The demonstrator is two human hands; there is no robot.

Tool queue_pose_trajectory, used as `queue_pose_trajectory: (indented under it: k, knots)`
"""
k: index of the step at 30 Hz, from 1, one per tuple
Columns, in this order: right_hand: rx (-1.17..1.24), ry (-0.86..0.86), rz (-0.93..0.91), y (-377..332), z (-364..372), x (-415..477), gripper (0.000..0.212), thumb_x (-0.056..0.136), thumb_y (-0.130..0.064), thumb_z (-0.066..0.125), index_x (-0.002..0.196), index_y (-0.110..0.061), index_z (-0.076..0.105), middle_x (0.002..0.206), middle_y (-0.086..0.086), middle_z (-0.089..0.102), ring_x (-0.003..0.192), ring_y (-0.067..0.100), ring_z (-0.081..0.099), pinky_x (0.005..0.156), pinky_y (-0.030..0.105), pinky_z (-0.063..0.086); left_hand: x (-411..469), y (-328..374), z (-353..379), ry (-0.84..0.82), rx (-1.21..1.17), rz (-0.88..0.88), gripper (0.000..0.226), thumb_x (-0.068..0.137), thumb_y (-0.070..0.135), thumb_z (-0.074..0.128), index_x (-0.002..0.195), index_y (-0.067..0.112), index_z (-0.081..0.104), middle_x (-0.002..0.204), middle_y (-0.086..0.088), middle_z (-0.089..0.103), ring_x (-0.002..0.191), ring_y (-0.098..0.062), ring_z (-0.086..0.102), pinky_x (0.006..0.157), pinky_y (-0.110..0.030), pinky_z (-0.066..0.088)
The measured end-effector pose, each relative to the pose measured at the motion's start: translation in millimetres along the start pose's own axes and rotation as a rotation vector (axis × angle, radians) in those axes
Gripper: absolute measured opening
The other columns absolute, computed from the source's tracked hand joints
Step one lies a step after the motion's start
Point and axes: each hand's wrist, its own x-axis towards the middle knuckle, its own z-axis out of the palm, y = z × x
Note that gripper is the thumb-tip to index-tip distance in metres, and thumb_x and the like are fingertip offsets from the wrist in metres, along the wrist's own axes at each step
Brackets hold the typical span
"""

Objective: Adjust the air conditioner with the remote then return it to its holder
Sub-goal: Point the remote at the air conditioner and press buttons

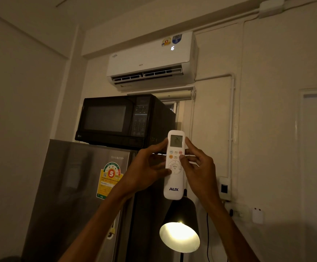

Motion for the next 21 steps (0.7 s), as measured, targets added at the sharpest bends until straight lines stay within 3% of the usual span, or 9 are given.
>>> queue_pose_trajectory:
  k: [6, 11, 16, 21]
  knots:
    - [0.048, -0.108, 0.052, 0.0, -2.3, 0.6, 0.064, 0.079, -0.012, 0.067, 0.134, -0.027, 0.037, 0.115, -0.004, 0.054, 0.093, 0.006, 0.061, 0.072, 0.014, 0.055, 1.4, -0.5, -1.5, 0.014, -0.014, 0.011, 0.079, 0.075, -0.007, 0.068, 0.137, 0.032, 0.037, 0.131, 0.000, 0.054, 0.117, -0.018, 0.059, 0.087, -0.026, 0.057]
    - [0.060, -0.169, 0.071, 1.9, -2.8, 1.1, 0.072, 0.077, -0.009, 0.069, 0.136, -0.030, 0.032, 0.121, 0.001, 0.052, 0.105, 0.013, 0.058, 0.071, 0.011, 0.053, 0.9, -0.2, -2.7, 0.022, -0.024, 0.015, 0.079, 0.076, -0.008, 0.067, 0.136, 0.032, 0.036, 0.130, 0.003, 0.054, 0.114, -0.016, 0.060, 0.082, -0.019, 0.057]
    - [0.071, -0.159, 0.080, 2.5, -2.7, -0.6, 0.068, 0.077, -0.009, 0.068, 0.132, -0.030, 0.034, 0.119, 0.000, 0.052, 0.100, 0.009, 0.058, 0.069, 0.008, 0.052, -0.1, -0.1, -1.5, 0.015, -0.025, -0.006, 0.078, 0.076, -0.008, 0.066, 0.139, 0.027, 0.036, 0.133, 0.000, 0.052, 0.114, -0.015, 0.059, 0.083, -0.020, 0.057]
    - [0.059, -0.062, 0.050, 2.6, -0.6, -2.5, 0.057, 0.082, -0.014, 0.063, 0.133, -0.024, 0.040, 0.114, 0.001, 0.058, 0.088, 0.002, 0.062, 0.066, 0.010, 0.053, -1.1, 1.4, 0.7, 0.004, -0.028, -0.026, 0.079, 0.076, -0.008, 0.066, 0.139, 0.028, 0.035, 0.131, 0.001, 0.054, 0.115, -0.016, 0.059, 0.090, -0.029, 0.055]
